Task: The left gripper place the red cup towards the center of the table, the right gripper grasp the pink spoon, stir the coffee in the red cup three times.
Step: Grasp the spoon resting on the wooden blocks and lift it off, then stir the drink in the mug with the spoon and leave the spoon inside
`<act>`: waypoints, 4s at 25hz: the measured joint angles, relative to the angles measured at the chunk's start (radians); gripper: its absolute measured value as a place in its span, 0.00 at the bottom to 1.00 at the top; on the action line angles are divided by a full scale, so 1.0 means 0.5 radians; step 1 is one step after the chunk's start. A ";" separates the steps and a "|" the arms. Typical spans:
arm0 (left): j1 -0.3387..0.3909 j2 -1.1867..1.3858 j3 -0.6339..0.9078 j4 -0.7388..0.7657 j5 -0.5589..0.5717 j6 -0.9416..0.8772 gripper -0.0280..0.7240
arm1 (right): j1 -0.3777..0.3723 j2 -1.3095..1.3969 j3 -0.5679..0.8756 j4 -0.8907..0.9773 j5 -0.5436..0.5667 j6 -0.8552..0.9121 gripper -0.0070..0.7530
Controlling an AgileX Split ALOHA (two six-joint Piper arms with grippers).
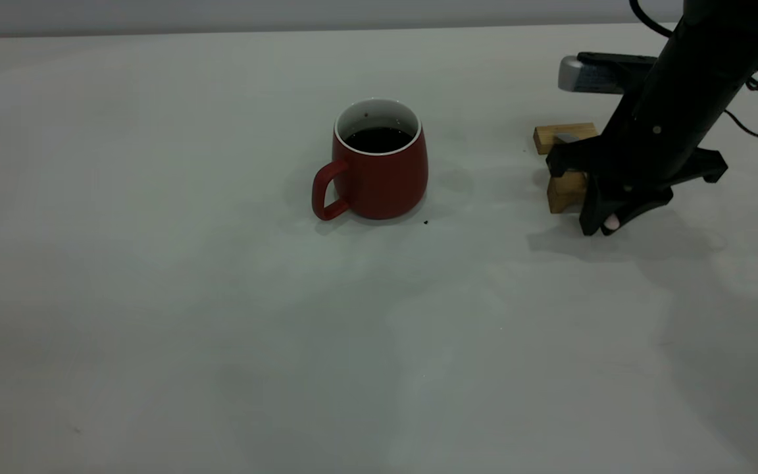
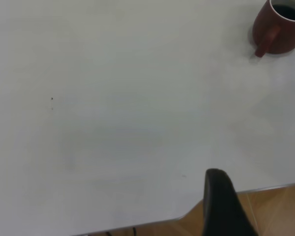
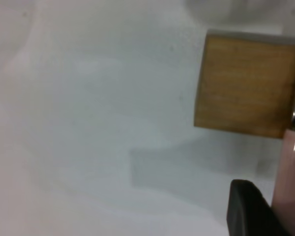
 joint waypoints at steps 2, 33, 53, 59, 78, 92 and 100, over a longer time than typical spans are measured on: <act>0.000 0.000 0.000 0.000 0.000 0.000 0.63 | 0.000 -0.107 0.000 -0.001 0.072 -0.002 0.17; 0.000 0.000 0.000 -0.002 0.000 -0.003 0.63 | 0.232 -0.168 -0.303 2.681 1.255 1.562 0.17; 0.000 0.000 0.000 -0.002 0.000 -0.001 0.63 | 0.136 0.299 -0.614 2.623 1.167 1.568 0.17; 0.000 0.000 0.000 -0.002 0.000 -0.001 0.63 | 0.142 0.342 -0.633 2.674 1.212 1.567 0.17; 0.000 0.000 0.000 -0.005 0.000 -0.003 0.63 | 0.131 0.388 -0.592 2.691 1.282 1.518 0.17; 0.000 0.000 0.000 -0.006 0.000 -0.003 0.63 | 0.098 0.465 -0.728 2.691 1.353 1.516 0.17; 0.000 0.000 0.000 -0.006 0.000 -0.002 0.63 | 0.205 0.469 -0.696 2.687 1.376 1.516 0.17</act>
